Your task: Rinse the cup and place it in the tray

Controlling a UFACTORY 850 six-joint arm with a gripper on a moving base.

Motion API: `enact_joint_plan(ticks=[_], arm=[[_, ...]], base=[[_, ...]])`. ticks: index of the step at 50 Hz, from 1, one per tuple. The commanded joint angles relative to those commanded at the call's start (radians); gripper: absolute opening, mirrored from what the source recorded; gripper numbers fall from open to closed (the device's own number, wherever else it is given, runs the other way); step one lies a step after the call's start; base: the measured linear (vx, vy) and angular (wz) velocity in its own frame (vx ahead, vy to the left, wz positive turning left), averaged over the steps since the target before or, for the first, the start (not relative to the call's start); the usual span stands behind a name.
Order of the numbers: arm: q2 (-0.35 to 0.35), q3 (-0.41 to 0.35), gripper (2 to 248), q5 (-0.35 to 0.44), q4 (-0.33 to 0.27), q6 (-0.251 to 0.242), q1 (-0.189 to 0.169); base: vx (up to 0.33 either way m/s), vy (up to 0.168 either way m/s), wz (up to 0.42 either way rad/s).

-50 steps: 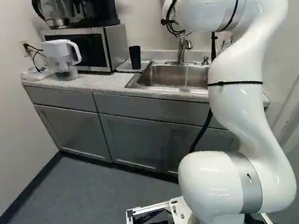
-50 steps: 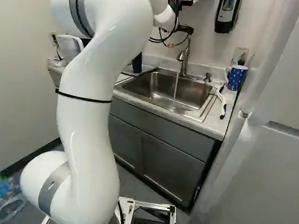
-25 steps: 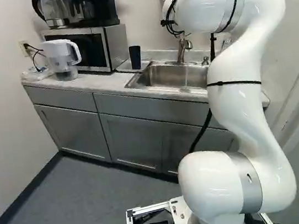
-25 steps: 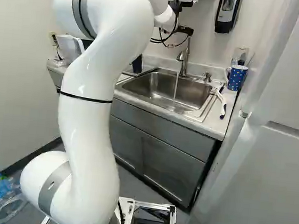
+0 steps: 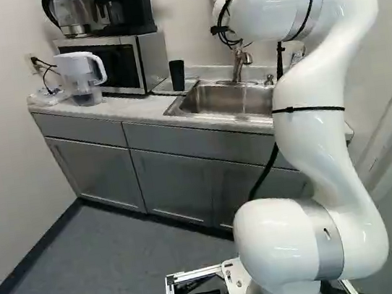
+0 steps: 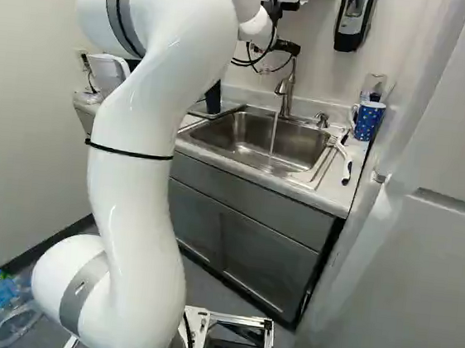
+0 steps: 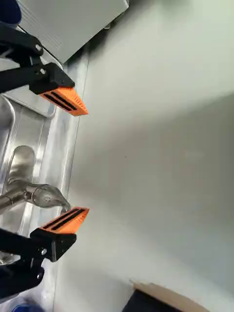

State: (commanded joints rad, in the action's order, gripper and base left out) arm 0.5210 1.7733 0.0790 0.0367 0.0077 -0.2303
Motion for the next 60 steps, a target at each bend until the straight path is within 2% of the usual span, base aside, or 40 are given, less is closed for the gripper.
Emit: enact_joint_plan(ticks=[32, 60], arm=[[0.001, 0.002, 247, 0.0, 0.0, 0.0, 0.0], [0.039, 0.049, 247, -0.008, 0.0, 0.0, 0.004]], base=[[0.0, 0.0, 0.0], [0.0, 0.0, 0.0]])
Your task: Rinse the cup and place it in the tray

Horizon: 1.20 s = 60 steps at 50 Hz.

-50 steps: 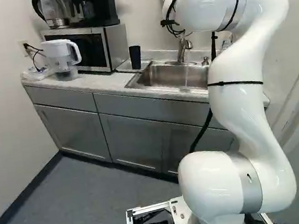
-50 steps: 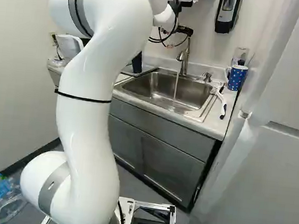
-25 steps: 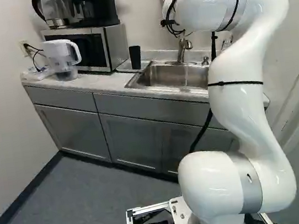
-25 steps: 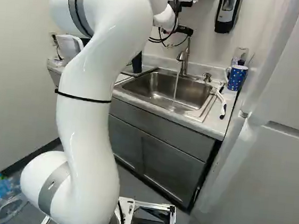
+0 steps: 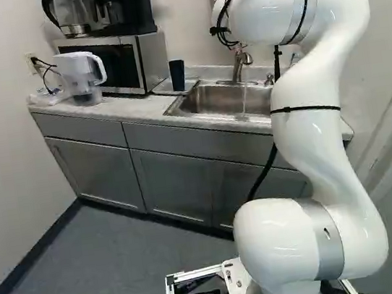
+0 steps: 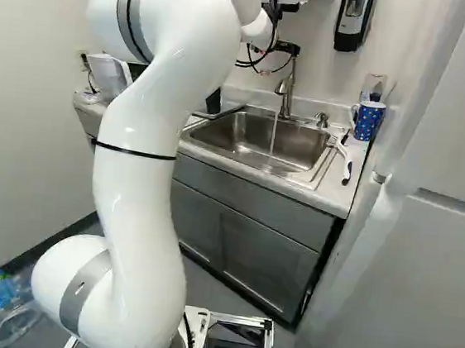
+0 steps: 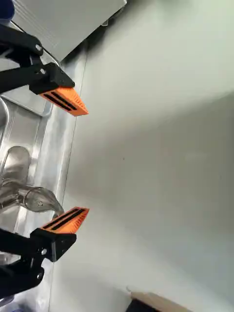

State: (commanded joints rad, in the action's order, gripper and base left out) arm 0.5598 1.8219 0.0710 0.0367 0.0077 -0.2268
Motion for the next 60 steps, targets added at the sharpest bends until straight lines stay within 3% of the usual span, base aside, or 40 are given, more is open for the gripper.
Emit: enact_joint_plan(ticks=[26, 60], arm=[[-0.002, -0.003, 247, -0.065, 0.0, 0.0, 0.0], [-0.086, -0.108, 247, -0.158, 0.0, 0.0, -0.008]], base=[[0.0, 0.0, 0.0], [0.0, 0.0, 0.0]])
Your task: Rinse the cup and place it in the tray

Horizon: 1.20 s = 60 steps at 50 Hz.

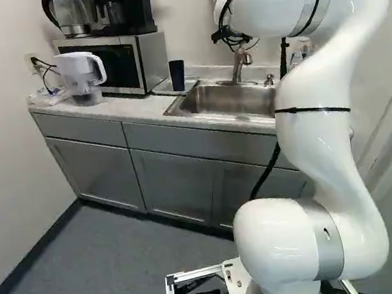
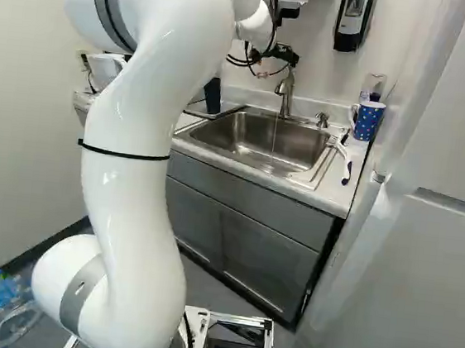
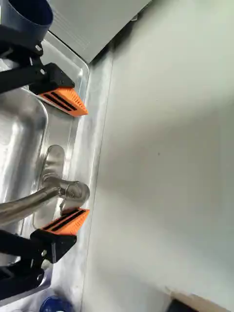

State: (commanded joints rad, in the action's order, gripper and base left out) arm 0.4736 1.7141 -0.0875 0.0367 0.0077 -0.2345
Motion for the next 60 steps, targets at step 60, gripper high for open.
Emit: enact_joint_plan(ticks=[60], arm=[[-0.107, -0.129, 247, 0.126, 0.065, 0.0, 0.025]], base=[[0.0, 0.0, 0.0]])
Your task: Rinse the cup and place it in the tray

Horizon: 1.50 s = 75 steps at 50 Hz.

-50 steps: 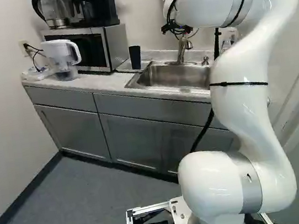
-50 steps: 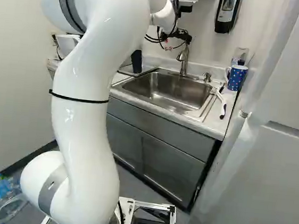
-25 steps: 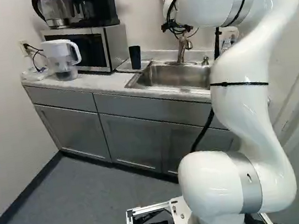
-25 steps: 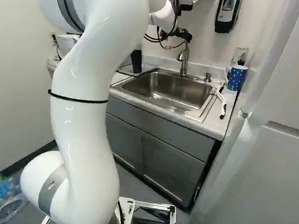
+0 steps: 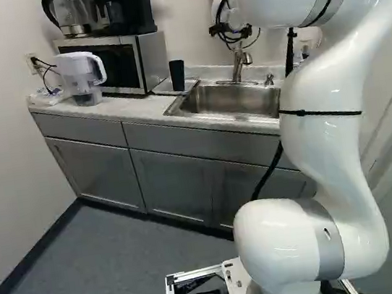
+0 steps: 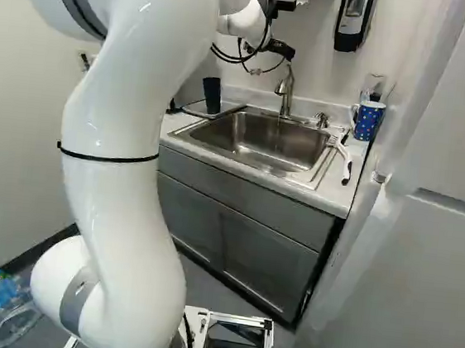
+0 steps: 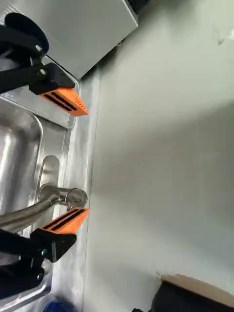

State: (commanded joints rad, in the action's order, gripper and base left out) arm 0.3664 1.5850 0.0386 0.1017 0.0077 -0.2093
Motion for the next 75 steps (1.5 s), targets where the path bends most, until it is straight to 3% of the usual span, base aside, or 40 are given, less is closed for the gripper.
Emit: enact_joint_plan(ticks=[35, 75], arm=[[-0.153, -0.175, 247, -0.012, 0.0, 0.0, 0.056], [-0.312, -0.345, 247, -0.204, 0.0, 0.0, 0.06]], base=[[0.0, 0.0, 0.0], [0.0, 0.0, 0.0]])
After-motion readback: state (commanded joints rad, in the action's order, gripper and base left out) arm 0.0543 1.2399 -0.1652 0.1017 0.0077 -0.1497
